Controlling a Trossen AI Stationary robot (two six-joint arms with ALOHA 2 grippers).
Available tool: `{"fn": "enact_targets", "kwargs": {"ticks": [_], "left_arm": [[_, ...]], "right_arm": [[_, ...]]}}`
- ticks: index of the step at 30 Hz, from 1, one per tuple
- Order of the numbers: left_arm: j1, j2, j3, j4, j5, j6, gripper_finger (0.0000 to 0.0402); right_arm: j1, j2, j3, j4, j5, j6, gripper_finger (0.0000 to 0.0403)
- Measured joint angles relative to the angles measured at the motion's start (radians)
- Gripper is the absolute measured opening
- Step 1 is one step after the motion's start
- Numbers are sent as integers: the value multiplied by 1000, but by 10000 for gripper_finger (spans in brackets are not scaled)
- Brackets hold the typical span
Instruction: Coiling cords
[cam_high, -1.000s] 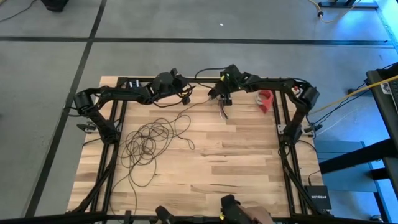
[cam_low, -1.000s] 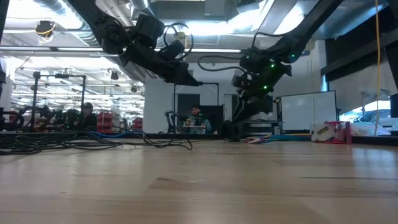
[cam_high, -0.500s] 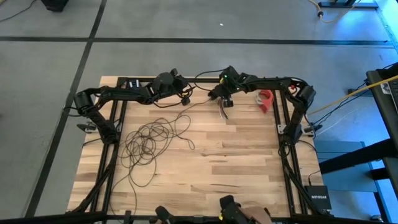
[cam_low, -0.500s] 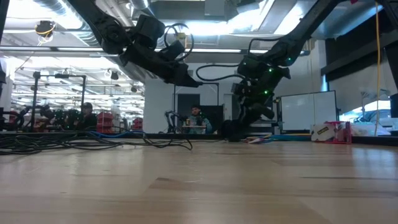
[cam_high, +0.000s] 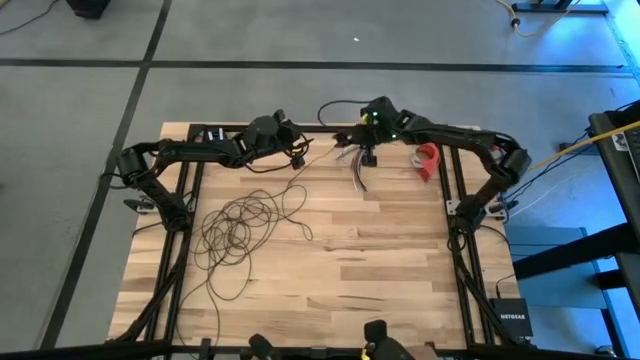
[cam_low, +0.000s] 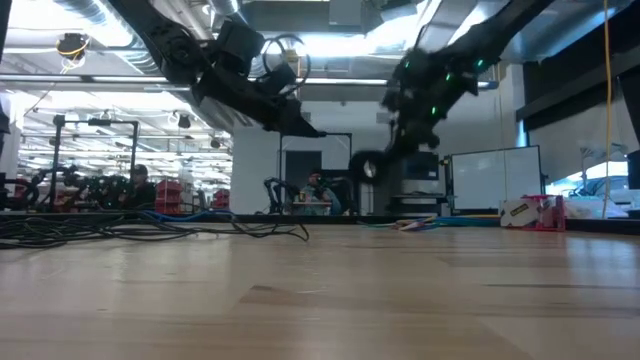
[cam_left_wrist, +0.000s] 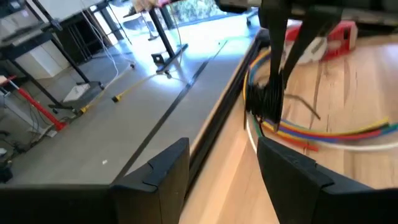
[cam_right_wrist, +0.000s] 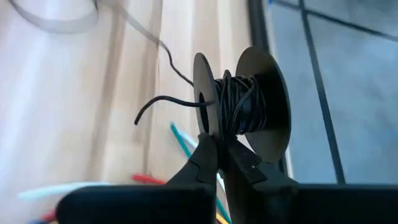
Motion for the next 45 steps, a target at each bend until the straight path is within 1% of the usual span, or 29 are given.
{"fn": "enact_targets", "kwargs": {"ticks": [4,7,9,14,16,19,22,27,32,37,40,43,45], "left_arm": [[-34,-59,2,-69,0,12,182],[-59,-98,2,-142,1,19,182],[-72,-108,2,-147,8,18,182],[-79,-88,2,-147,112,23,182],[-80,-70,2,-121,120,23,182],[-79,-39,2,-69,120,18,182],[-79,-3,1,3,116,37,182],[-79,58,1,127,109,21,182],[-79,137,45,141,105,17,182],[-79,211,109,141,17,-4,182],[-80,228,121,129,-80,-3,177],[-80,219,122,91,-167,26,149],[-80,211,122,87,-186,37,117]], "right_arm": [[0,-99,-18,-1,-57,60,9],[2,-166,-38,22,-64,106,9],[5,-198,-51,25,-75,124,9],[35,-240,-92,87,-75,167,9],[45,-245,-94,98,-68,169,9],[63,-245,-95,126,-30,182,9],[73,-245,-95,150,-25,183,9],[73,-245,-95,150,-27,183,9],[73,-245,-95,162,-27,183,12],[73,-245,-95,177,-27,187,8],[74,-245,-95,172,-27,188,10],[74,-245,-95,168,-27,188,10],[74,-245,-95,167,-27,188,9]]}}
